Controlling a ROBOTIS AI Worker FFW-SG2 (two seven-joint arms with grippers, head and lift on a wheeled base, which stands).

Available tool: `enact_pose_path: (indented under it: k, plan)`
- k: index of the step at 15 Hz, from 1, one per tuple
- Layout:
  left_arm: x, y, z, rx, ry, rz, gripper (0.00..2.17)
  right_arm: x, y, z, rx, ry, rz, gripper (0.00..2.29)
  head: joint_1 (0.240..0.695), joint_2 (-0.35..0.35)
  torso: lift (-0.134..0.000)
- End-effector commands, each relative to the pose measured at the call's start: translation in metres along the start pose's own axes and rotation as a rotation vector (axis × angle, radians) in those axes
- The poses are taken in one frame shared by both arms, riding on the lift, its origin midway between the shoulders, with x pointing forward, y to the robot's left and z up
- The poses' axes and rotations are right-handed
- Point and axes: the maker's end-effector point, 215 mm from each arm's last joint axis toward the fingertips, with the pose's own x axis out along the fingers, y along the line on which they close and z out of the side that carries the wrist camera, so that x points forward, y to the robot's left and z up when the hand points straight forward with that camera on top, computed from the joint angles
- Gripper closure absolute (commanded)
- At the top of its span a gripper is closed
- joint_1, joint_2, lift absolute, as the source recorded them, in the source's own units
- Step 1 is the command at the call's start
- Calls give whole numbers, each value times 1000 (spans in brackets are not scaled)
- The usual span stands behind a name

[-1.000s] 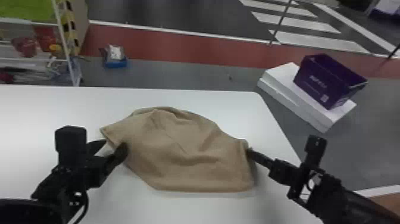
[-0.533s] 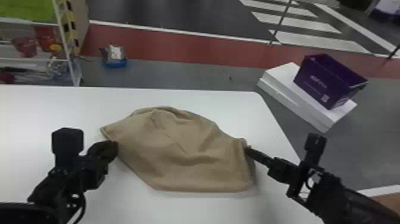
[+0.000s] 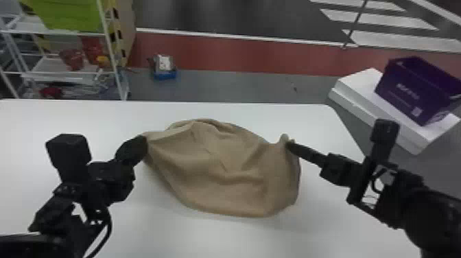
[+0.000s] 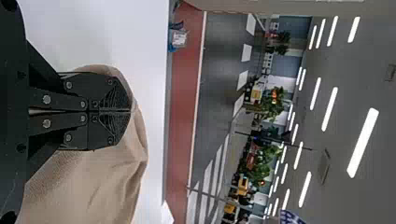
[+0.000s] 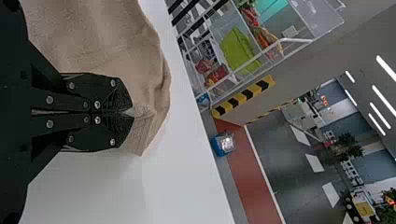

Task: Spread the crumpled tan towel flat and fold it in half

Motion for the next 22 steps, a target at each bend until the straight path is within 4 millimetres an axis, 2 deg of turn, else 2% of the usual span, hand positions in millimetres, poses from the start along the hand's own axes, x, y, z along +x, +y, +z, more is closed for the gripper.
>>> enact_pose_path:
  k: [1,4,6,7,9,10,11,12,13,15,16,17,19,22]
  plan:
    - [-23,11,35,-33,-73,9,1706,-5,35,41,-28,-46,64,1777,695,-120,-124]
    - [-56,19,80,-86,-152,-13,1710,-25,74,103,-6,-117,177,1781,695,-72,-124]
    - [-72,21,103,-95,-179,-20,1710,-41,81,142,-17,-184,198,1777,680,-53,-124]
    - [-79,22,106,-105,-176,-23,1706,-53,85,159,-4,-226,224,1777,661,-48,-124]
    - [-89,27,114,-128,-181,-34,1706,-65,77,181,8,-280,216,1777,605,-51,-124]
    - [-91,24,114,-126,-175,-42,1706,-69,73,185,11,-291,211,1781,595,-55,-124]
    - [-92,17,112,-128,-158,-63,1706,-70,76,186,13,-294,222,1777,586,-60,-124]
    - [-99,19,114,-134,-153,-73,1706,-72,82,186,19,-299,245,1777,580,-67,-124]
    - [-105,21,120,-157,-166,-95,1706,-73,89,188,24,-306,265,1777,577,-74,-124]
    - [-117,25,138,-162,-188,-99,1706,-74,103,204,27,-344,296,1777,574,-75,-124]
    - [-121,19,148,-169,-210,-119,1706,-76,111,210,35,-359,328,1781,560,-60,-124]
    - [-128,26,155,-193,-225,-124,1706,-77,113,216,45,-375,341,1777,547,-53,-124]
    - [-140,35,170,-234,-267,-159,1706,-77,101,219,101,-401,371,1777,523,-42,-124]
    - [-140,42,177,-236,-293,-146,1710,-94,55,243,155,-547,328,1777,499,-40,-124]
